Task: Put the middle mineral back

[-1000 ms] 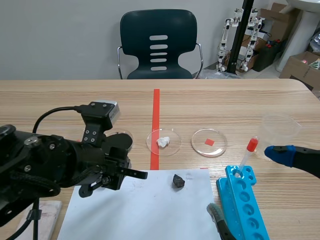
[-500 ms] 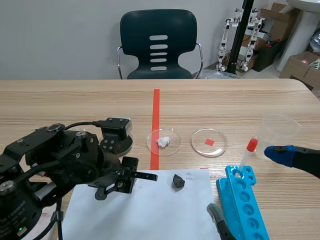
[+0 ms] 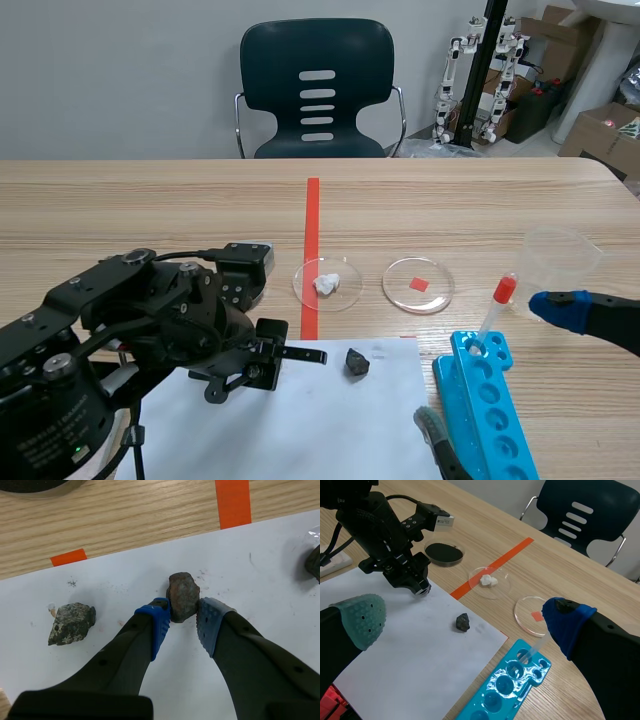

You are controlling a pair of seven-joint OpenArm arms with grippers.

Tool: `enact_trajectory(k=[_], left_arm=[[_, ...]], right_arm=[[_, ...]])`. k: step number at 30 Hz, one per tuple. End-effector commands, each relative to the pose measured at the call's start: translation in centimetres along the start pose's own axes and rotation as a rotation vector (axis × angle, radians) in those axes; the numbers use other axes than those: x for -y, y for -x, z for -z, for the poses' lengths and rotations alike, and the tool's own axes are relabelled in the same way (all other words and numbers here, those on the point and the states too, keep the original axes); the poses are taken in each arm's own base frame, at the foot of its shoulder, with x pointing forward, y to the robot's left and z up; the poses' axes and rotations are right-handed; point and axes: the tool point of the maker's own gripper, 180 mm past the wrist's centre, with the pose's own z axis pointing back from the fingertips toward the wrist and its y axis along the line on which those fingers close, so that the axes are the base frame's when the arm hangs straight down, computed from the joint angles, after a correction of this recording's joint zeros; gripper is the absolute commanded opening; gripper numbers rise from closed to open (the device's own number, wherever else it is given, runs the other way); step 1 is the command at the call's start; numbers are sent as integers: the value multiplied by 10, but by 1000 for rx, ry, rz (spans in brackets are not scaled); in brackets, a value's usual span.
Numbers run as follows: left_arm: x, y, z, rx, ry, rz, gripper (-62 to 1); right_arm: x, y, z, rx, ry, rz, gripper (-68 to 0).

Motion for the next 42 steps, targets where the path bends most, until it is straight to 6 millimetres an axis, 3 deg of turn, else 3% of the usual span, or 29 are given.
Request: enact_trajectory(k=[1,17,19,24,28,42], left_arm=[[4,-13,-2,29,9,-6,-479],[2,-5,9,-3,-9,-34,-466],[2,-6,9,4,-10,-34,-400],[1,-11,8,31,-14,-39,-142],[4,-17,5,66,-6,-38,-41],[2,-27,-19,188,7,-4,-21]], right_arm=[[5,-12,3,44,13,-8,4],[5,-12,3,44,13,-8,4],[5,-12,3,44,13,-8,4],[5,-12,3,44,13,-8,4],[5,-12,3,44,13,-8,4],[5,-12,3,44,13,-8,4]])
